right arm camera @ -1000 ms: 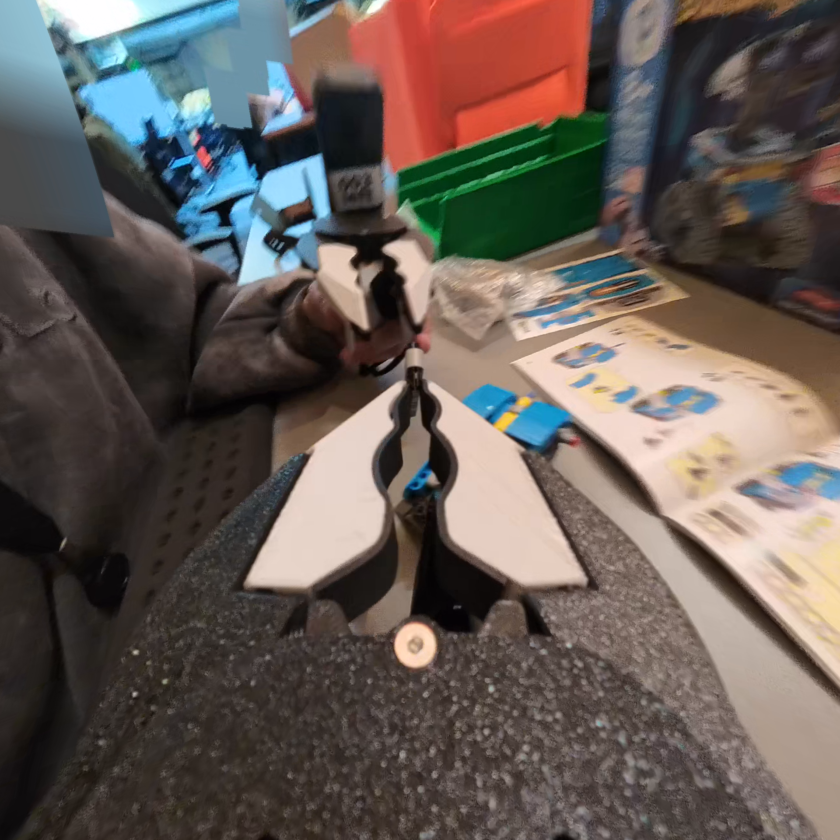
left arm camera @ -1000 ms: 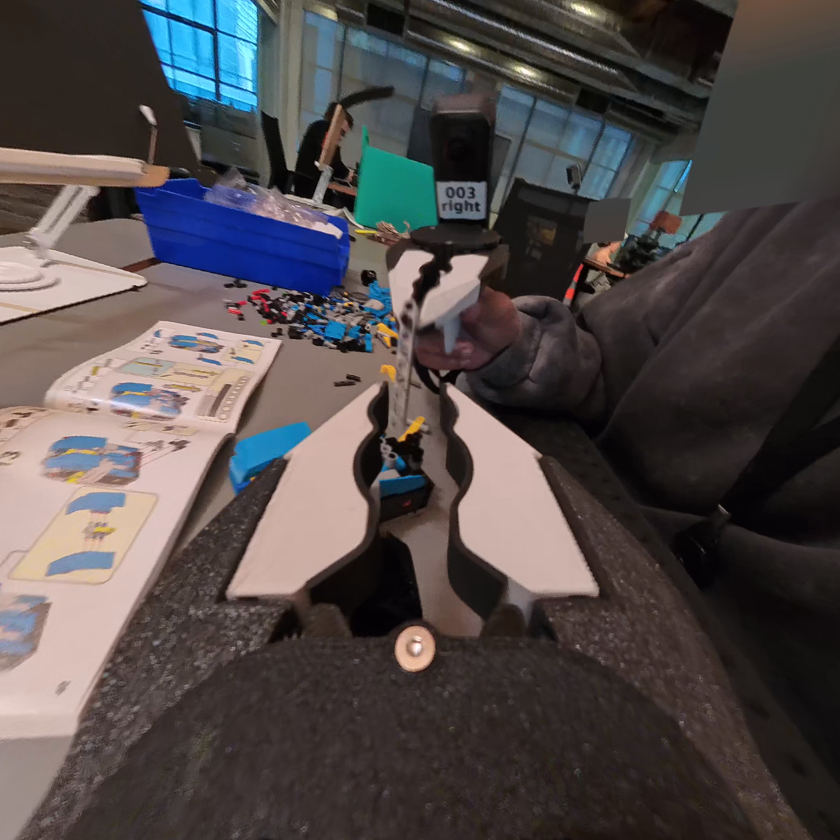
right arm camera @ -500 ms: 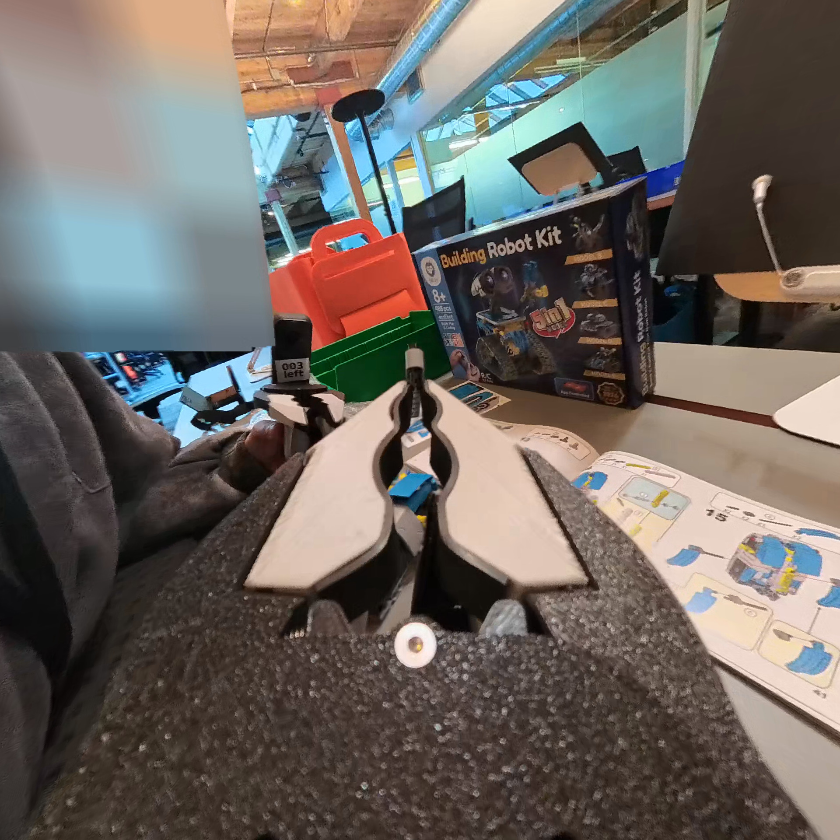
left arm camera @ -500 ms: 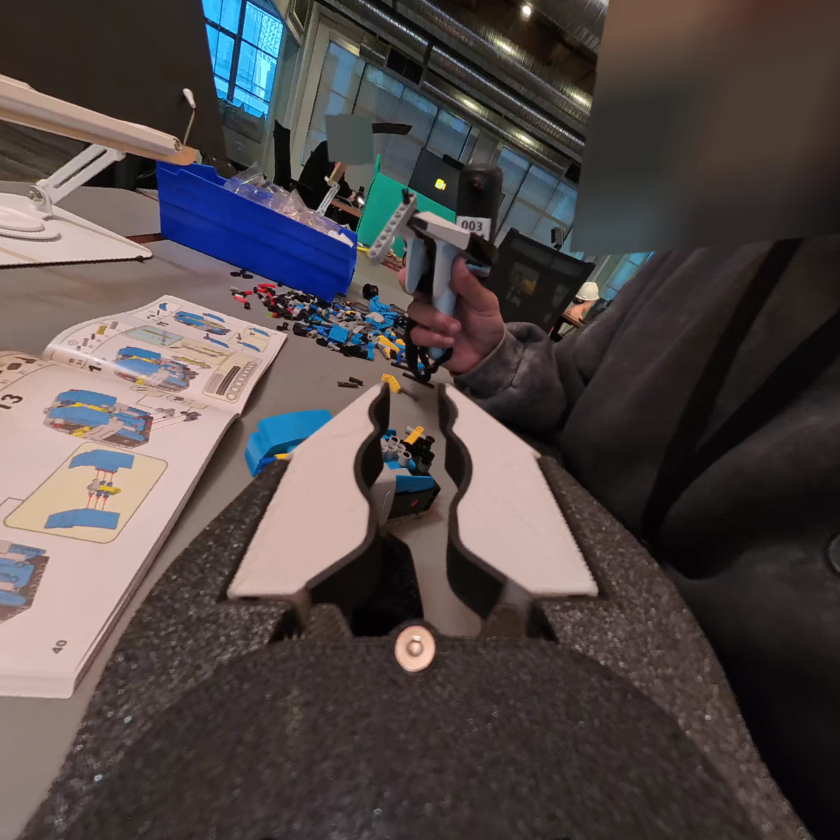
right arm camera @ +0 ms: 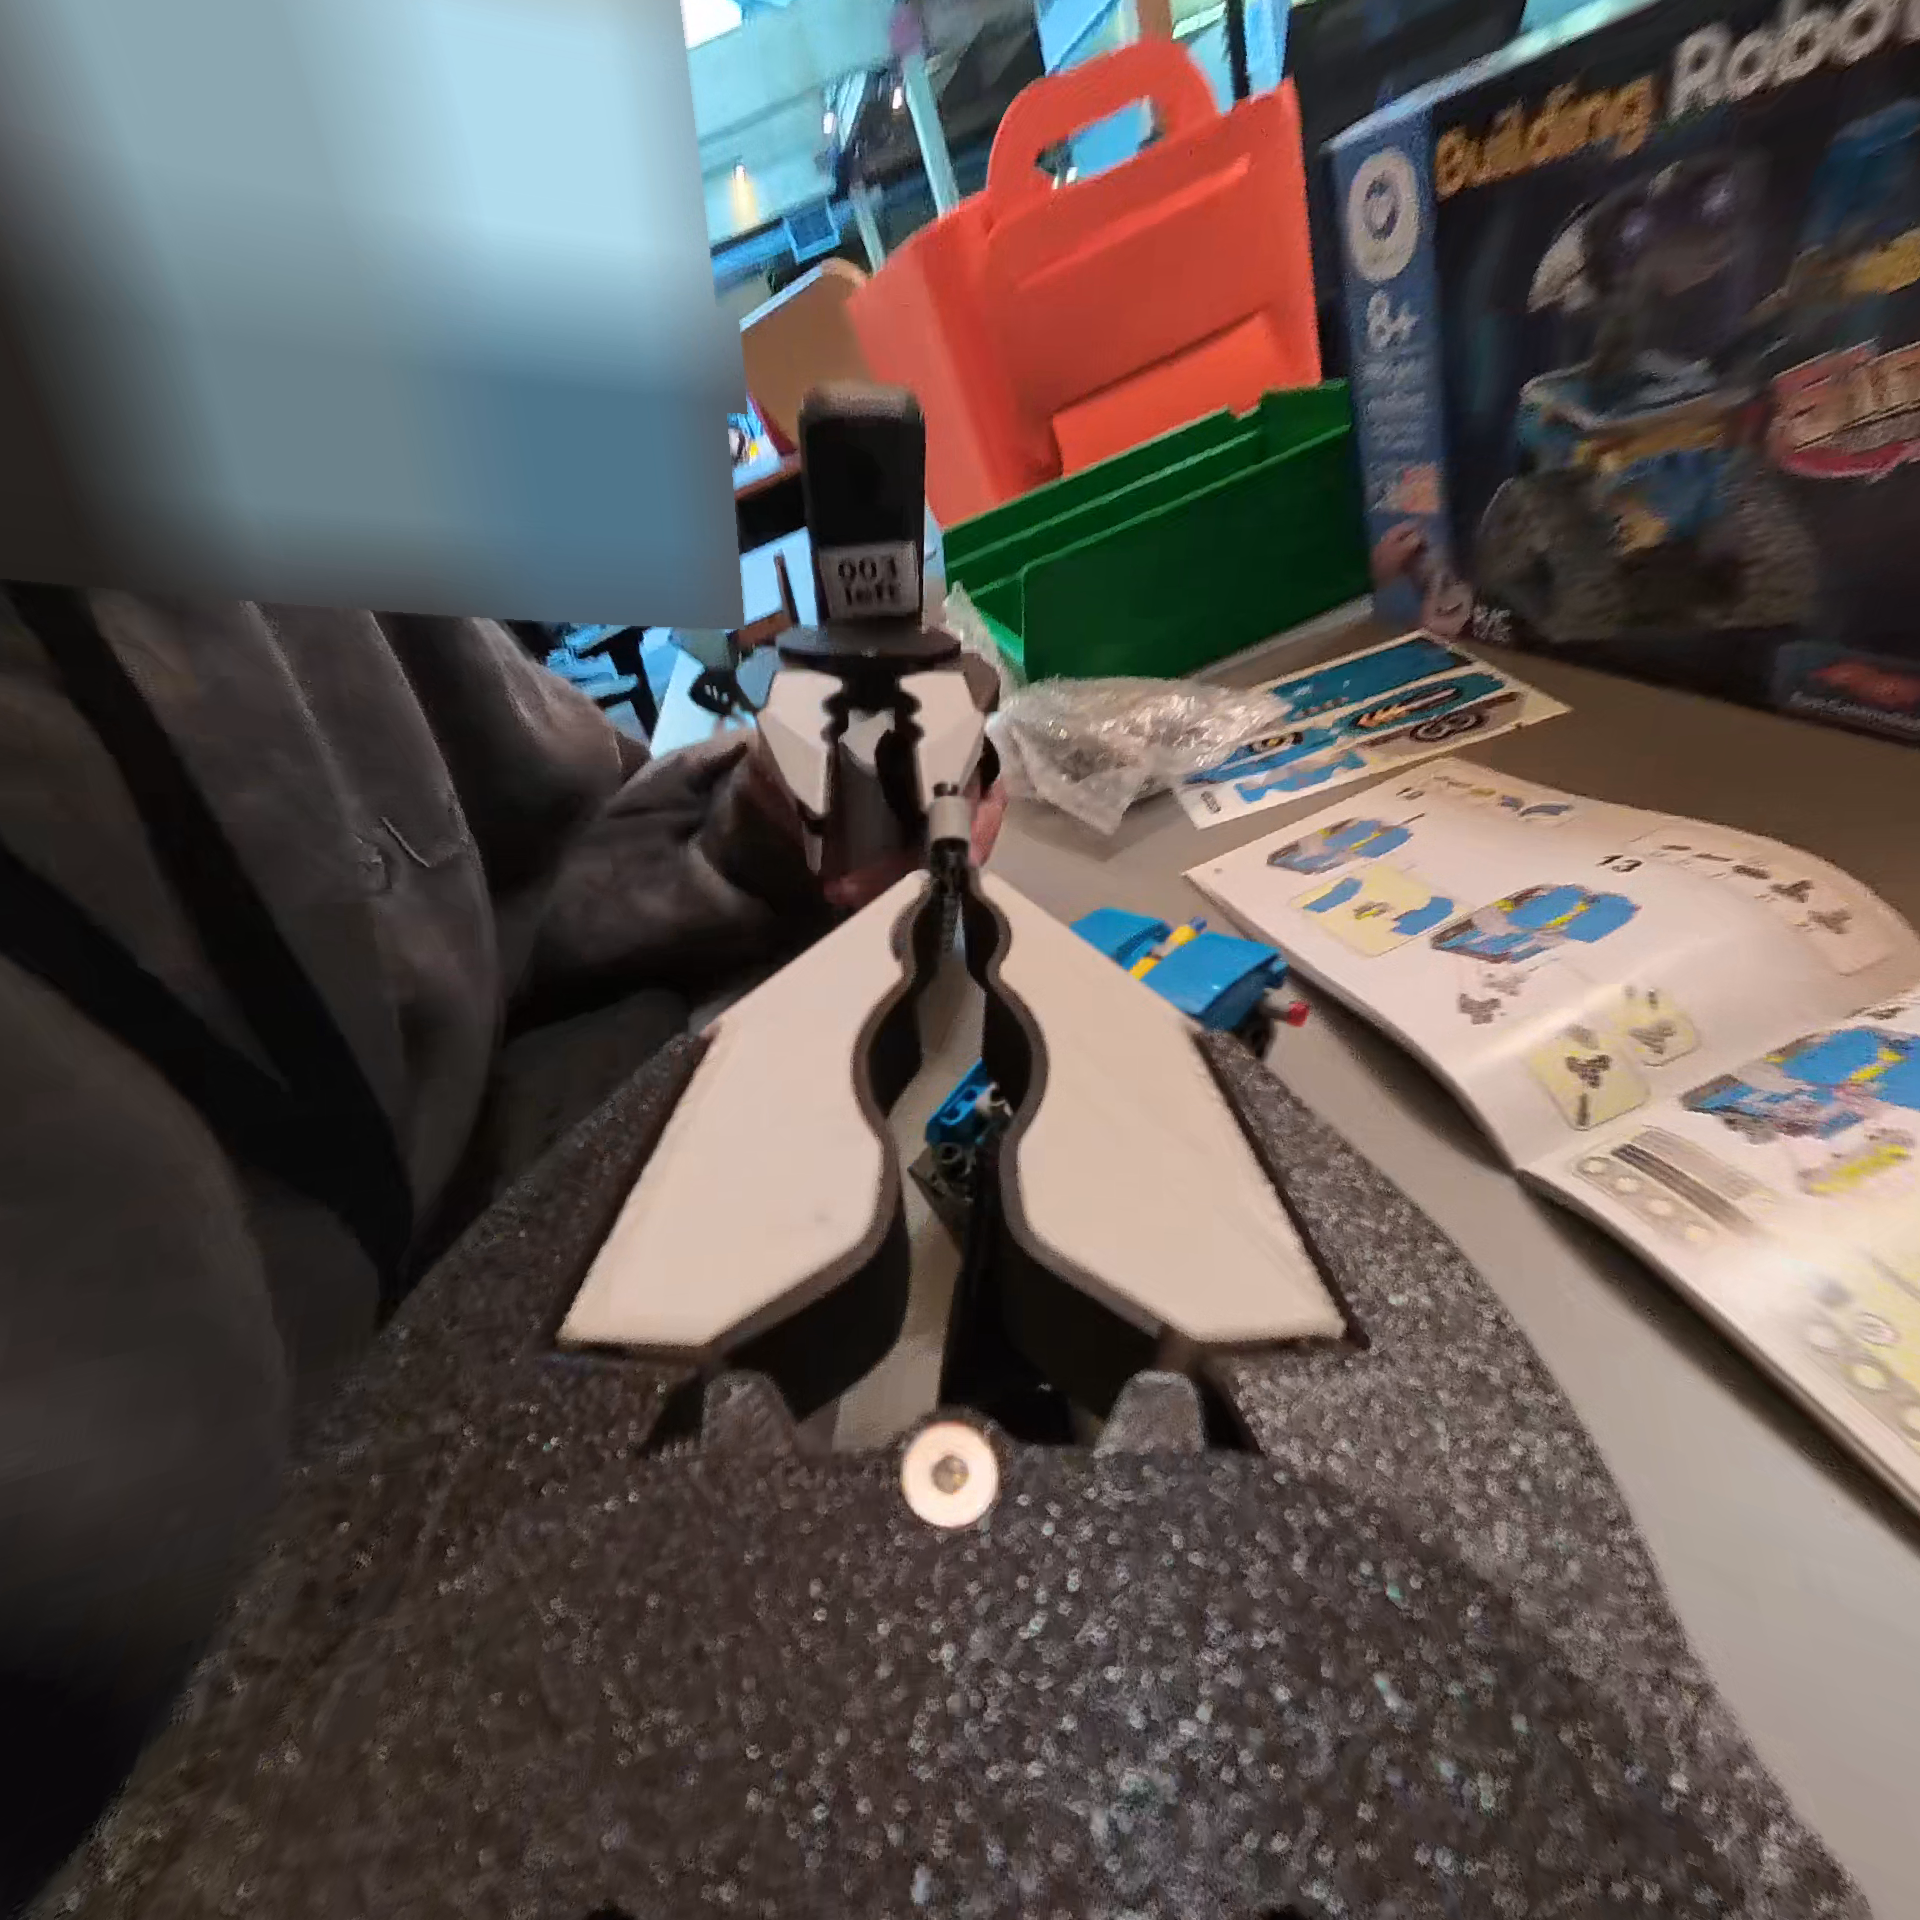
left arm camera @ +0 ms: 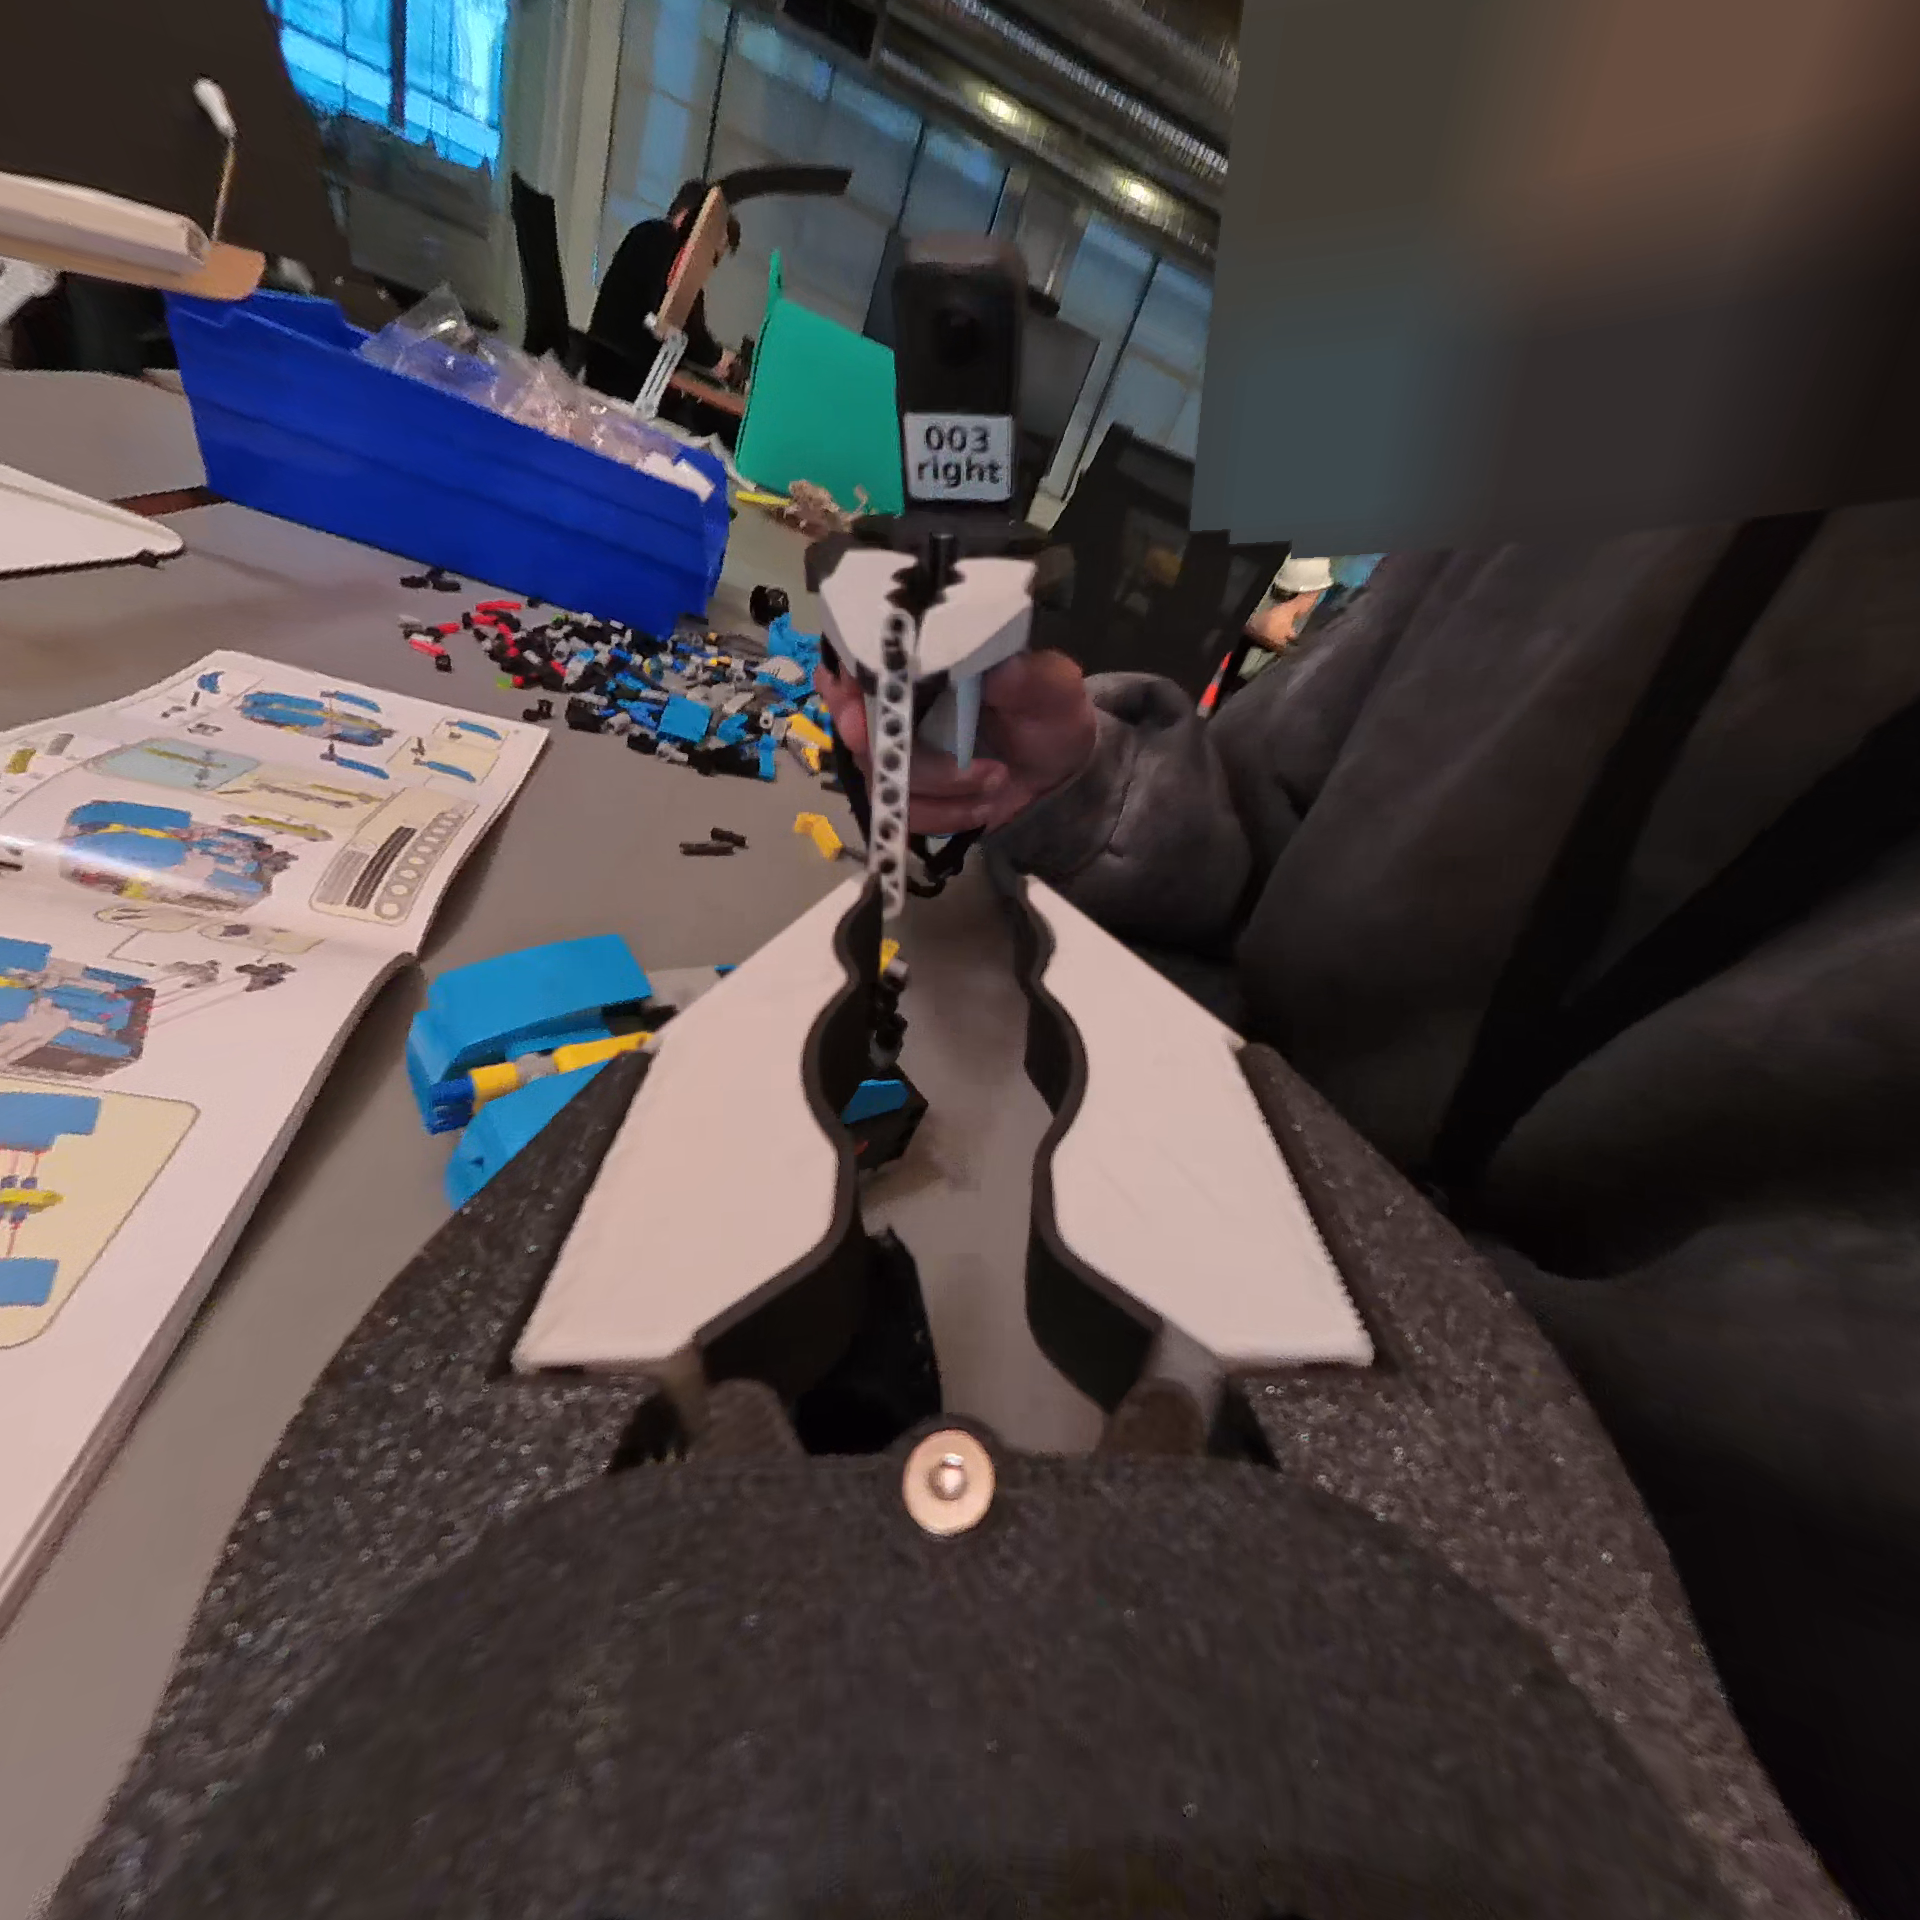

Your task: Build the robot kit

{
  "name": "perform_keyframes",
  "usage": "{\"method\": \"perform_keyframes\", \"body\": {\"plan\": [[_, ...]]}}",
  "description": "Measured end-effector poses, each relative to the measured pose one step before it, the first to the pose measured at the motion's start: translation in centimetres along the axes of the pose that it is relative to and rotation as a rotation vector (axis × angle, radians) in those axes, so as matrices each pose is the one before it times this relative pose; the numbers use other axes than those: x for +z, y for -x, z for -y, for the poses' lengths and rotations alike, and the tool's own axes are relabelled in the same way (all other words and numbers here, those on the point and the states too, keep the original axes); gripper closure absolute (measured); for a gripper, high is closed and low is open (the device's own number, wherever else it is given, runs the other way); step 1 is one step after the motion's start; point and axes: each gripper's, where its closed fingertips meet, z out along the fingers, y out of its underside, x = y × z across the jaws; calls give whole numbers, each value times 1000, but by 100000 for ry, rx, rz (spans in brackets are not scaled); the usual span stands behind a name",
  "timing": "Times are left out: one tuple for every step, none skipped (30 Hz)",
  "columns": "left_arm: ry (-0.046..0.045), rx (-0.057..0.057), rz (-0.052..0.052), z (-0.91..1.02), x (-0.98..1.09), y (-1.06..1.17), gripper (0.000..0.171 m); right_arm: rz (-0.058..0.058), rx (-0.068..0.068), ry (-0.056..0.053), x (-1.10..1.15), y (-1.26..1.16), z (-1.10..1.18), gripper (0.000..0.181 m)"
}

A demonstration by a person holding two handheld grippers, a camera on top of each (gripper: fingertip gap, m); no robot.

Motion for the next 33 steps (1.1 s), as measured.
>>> {"method": "perform_keyframes", "body": {"plan": [[1597,-351,1776,-251,347,65,147,784,-855,2235,478,326,-428,178],[806,-402,717,-163,339,-113,147,1600,-638,1766,403,440,-323,178],[488,-602,375,-134,339,-165,147,537,-1018,1551,342,282,-257,178],[623,-826,987,-139,313,-39,147,-48,-1463,1547,297,180,-256,178],[662,-653,899,-147,280,-50,147,854,-1242,1510,293,313,-229,178],[744,-153,196,-157,238,-137,147,700,-1060,1067,251,273,-140,178],[1003,473,-58,-169,191,-201,147,269,-1003,584,213,187,-81,178],[1049,833,724,-135,154,-80,148,762,-585,531,181,233,-62,178],[774,1137,329,-66,102,-145,149,457,-456,548,138,171,-73,178],[604,1187,-298,-34,62,-234,150,-64,-676,450,94,83,-78,178],[443,950,186,5,41,-141,150,440,-450,593,96,137,-107,178],[132,771,475,51,12,-73,151,332,-310,601,83,104,-112,178],[-4,523,-12,48,1,-101,151,-18,-264,292,67,54,-85,178],[-70,215,-210,51,-9,-75,152,513,-67,400,60,102,-90,178],[96,70,-51,1,6,-25,152,542,-257,548,68,126,-83,178],[881,77,-330,-145,34,-39,154,22,-429,459,58,59,-67,178],[1347,173,-336,-233,67,-27,155,42,-340,277,36,41,-31,178],[925,229,-33,-200,86,3,155,650,-154,79,36,148,2,178],[630,172,-477,-155,90,-80,156,215,-221,-77,5,83,26,178],[659,90,-686,-138,96,-119,157,10,-247,120,5,36,5,178],[496,271,-100,-99,87,-35,160,535,-141,439,29,112,-60,178],[298,836,130,-73,36,-37,164,81,-248,531,53,53,-90,178],[886,1050,-45,-157,56,-80,164,-259,-238,383,34,-35,-76,178],[1557,792,-59,-223,75,-54,164,834,331,885,61,120,-144,178],[925,834,610,-133,34,48,164,-19,-5,618,51,11,-110,178],[-202,902,997,10,-3,116,164,-792,-376,55,-1,-106,-14,178],[-492,274,332,46,-8,48,164,-62,-20,-8,-30,-23,18,178],[-203,-584,-197,21,-6,24,164,166,202,150,-25,13,-19,178],[163,-895,-589,-35,3,-19,164,-235,27,252,8,-40,-48,178],[517,-504,-658,-81,-3,-39,164,203,-11,362,36,39,-59,178],[282,238,446,-39,-20,79,164,-151,154,212,42,-13,-47,178],[-197,405,1045,30,-44,145,164,-1488,-69,-361,17,-211,27,178],[-108,-381,44,39,-60,60,164,-797,-175,-206,17,-93,22,178]]}}
